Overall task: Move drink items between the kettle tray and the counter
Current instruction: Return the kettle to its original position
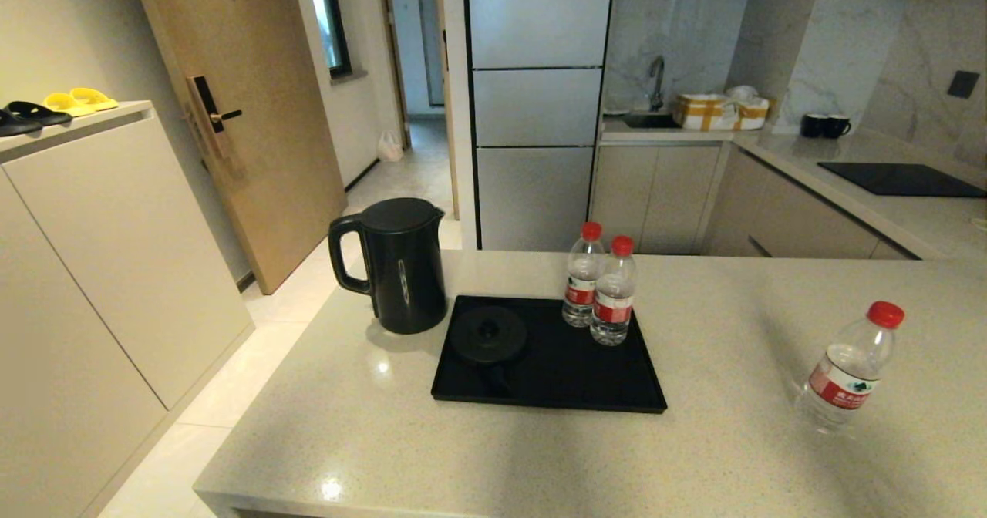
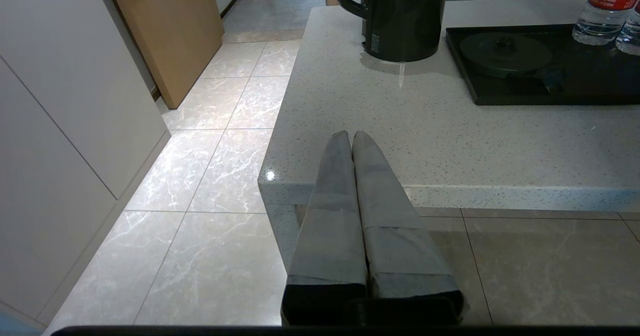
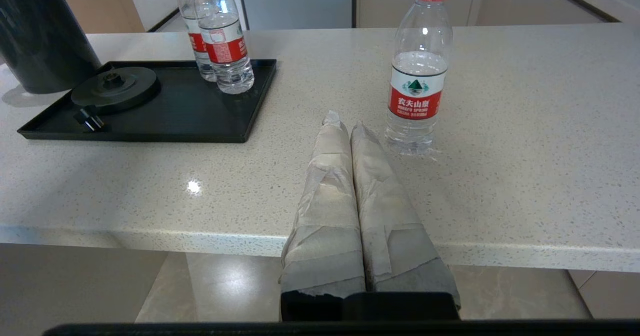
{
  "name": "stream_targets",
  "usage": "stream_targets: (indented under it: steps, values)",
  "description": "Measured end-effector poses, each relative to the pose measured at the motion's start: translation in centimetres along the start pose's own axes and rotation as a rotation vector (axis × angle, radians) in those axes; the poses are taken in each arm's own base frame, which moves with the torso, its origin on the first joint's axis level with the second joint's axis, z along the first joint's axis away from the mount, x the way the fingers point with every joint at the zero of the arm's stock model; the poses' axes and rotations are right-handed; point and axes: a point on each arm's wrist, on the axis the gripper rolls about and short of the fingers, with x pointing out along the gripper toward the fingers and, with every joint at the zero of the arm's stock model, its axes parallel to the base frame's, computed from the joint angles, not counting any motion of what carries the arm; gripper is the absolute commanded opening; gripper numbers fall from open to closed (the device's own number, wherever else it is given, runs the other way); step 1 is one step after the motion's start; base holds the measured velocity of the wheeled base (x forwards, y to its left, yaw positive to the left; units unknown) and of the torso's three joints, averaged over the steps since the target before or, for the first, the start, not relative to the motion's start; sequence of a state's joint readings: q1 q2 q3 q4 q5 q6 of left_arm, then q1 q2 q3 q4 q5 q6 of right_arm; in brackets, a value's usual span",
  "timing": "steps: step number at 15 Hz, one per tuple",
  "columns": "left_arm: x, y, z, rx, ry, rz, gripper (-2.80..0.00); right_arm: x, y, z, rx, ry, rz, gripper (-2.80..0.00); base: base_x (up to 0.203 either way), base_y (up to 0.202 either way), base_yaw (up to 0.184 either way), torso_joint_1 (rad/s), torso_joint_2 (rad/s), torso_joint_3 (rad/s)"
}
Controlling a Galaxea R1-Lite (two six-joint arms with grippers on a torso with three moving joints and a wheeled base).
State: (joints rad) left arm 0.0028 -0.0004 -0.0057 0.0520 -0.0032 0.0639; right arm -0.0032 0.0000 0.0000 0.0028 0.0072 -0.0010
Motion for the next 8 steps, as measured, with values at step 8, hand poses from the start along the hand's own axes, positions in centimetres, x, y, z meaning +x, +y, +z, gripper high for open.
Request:
stream_targets:
  steps: [8]
  values:
    - [-0.11, -0.03, 0.02, 0.077, 0.019, -0.019, -2.8, 0.0, 0.0, 0.0, 0.0, 0.0, 0.0, -2.8, 0.0, 0.0, 0.0, 0.0, 0.0, 0.0]
